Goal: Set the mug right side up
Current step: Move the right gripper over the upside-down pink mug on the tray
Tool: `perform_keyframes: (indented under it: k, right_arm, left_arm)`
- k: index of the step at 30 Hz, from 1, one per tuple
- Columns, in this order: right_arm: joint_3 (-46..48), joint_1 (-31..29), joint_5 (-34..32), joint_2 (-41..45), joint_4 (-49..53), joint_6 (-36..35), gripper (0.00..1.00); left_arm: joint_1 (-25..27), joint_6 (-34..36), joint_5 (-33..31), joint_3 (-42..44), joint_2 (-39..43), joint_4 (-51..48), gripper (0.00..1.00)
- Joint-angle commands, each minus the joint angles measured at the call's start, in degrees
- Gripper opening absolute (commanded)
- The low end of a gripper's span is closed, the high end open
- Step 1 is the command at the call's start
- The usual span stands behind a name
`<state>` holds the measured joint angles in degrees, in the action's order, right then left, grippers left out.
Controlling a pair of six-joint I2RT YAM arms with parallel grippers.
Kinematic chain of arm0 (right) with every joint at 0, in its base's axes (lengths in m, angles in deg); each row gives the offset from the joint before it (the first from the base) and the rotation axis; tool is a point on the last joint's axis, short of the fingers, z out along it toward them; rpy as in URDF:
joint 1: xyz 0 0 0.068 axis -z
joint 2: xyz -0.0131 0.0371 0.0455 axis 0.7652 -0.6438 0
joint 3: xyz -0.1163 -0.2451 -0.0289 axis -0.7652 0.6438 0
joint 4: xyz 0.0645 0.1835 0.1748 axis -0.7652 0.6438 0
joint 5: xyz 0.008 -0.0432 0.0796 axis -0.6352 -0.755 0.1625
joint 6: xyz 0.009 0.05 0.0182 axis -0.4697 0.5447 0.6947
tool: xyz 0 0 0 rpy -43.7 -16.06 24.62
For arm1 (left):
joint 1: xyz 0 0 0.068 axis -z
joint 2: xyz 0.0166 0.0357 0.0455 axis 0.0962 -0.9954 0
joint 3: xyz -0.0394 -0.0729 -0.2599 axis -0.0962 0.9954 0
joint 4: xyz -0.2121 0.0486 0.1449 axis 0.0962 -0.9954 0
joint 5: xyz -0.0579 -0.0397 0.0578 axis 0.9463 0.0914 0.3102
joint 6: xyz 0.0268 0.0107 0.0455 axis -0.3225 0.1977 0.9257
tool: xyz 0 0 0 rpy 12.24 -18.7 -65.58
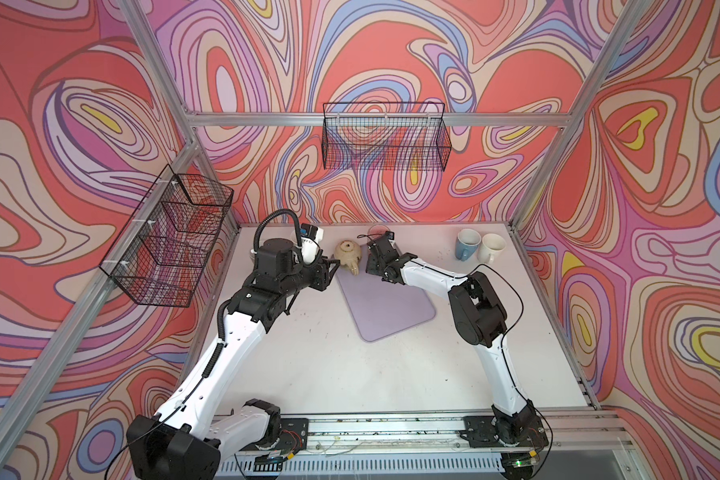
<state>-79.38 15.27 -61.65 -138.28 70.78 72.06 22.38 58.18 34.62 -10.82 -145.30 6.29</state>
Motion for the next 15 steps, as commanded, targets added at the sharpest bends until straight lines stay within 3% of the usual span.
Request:
perform_keyframes:
  k: [1, 10, 15]
  right_arm:
    - [-2.8, -0.32, -4.04, -1.99, -0.1, 0.87, 0.68]
    - [-5.48, -0.31, -5.51, -4.67, 0.5, 0.96, 0.66]
    - [-5.18, -0.02, -7.99, -4.62, 1.61, 0.28, 0.57]
  left_arm:
    - [-0.82, -0.65, 1.66, 0.32, -0.96, 1.3, 0.43]
    - [-2.1, -1.57, 3.68, 0.39, -1.84, 3.21, 0.42]
    - [-2.54, -2.03, 4.42, 0.39, -2.33, 3.47, 0.42]
